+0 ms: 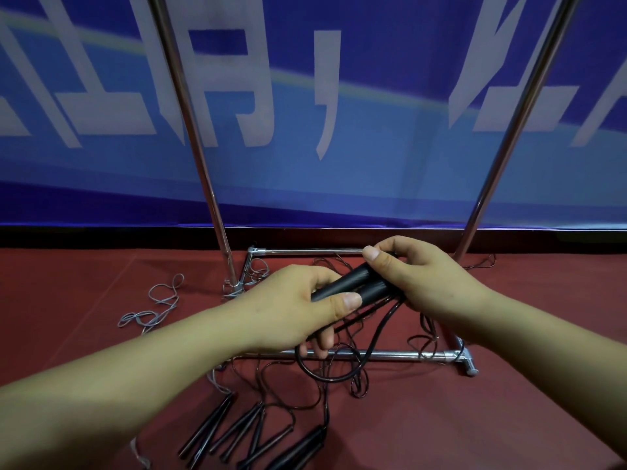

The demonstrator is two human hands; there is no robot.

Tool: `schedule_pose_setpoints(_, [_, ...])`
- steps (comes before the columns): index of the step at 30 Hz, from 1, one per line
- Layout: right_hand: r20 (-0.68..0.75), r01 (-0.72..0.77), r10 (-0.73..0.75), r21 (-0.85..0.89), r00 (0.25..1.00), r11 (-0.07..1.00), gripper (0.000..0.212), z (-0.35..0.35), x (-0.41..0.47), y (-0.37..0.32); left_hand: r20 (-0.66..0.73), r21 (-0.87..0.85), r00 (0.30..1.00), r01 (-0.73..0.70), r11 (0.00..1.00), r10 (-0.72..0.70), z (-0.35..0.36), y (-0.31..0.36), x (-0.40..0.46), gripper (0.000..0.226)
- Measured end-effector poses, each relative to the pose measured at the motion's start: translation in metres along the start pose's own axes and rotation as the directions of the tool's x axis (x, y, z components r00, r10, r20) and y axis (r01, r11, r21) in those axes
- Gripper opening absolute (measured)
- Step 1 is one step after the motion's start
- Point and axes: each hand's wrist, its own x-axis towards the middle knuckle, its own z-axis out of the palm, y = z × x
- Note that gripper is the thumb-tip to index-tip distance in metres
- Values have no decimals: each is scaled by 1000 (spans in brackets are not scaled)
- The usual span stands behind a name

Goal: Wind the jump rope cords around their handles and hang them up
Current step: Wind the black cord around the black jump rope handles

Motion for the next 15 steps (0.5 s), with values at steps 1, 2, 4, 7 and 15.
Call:
schedule_pose_setpoints(1, [2, -1, 1, -3, 1000, 1000, 36, 0, 0, 0, 13, -42, 1000, 17, 999, -17, 0, 1, -1, 23])
schedule_pose_setpoints(2, [2, -1, 1, -16, 1000, 1000, 37, 0, 0, 1, 7, -34, 1000, 22, 999, -22, 0, 3, -1, 24])
schedule_pose_setpoints(4, [-8, 1, -1, -41, 1000, 999, 39, 2, 0, 1, -48, 118, 999, 7, 993, -2, -4, 3, 1, 32])
schedule_pose_setpoints(7, [-16, -13, 13, -10, 1000, 1000, 43, 3, 2, 1, -119, 295, 992, 6, 956, 31, -9, 3, 5, 38])
schedule_pose_setpoints(15, [23, -48, 48, 22, 999, 999, 42, -1, -3, -5, 0, 22, 999, -48, 999, 48, -4, -2, 1, 30])
